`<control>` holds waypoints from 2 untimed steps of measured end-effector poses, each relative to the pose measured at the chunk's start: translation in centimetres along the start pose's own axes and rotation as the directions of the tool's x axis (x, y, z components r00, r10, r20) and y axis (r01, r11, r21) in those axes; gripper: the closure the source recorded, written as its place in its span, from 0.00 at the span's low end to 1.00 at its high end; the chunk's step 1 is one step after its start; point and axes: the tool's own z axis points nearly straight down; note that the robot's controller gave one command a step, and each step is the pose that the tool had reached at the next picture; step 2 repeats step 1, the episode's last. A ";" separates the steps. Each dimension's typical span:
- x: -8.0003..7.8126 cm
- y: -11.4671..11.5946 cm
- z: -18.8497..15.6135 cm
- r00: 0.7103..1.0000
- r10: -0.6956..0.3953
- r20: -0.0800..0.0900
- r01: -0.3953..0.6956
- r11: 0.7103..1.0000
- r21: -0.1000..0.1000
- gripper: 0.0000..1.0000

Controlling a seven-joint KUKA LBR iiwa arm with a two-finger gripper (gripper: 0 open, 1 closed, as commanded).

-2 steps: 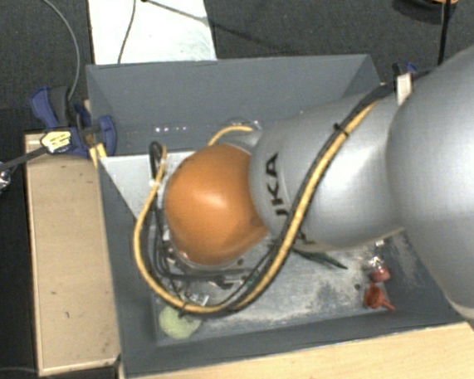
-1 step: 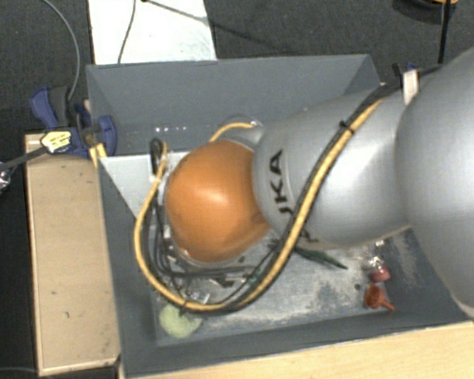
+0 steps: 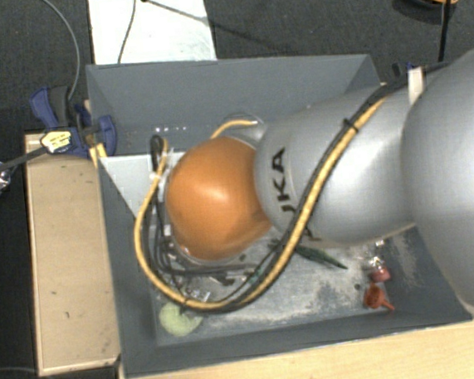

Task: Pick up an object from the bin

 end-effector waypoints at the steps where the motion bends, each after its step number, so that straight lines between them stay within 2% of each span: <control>1: 0.1 0.0 -0.8 1.000 0.002 -0.003 -0.002 1.000 -0.001 1.00; 2: 0.1 0.0 -0.8 1.000 0.002 -0.003 -0.002 1.000 -0.001 1.00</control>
Offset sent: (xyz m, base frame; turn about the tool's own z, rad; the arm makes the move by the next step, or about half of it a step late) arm 0.0000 0.0000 0.0268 0.0000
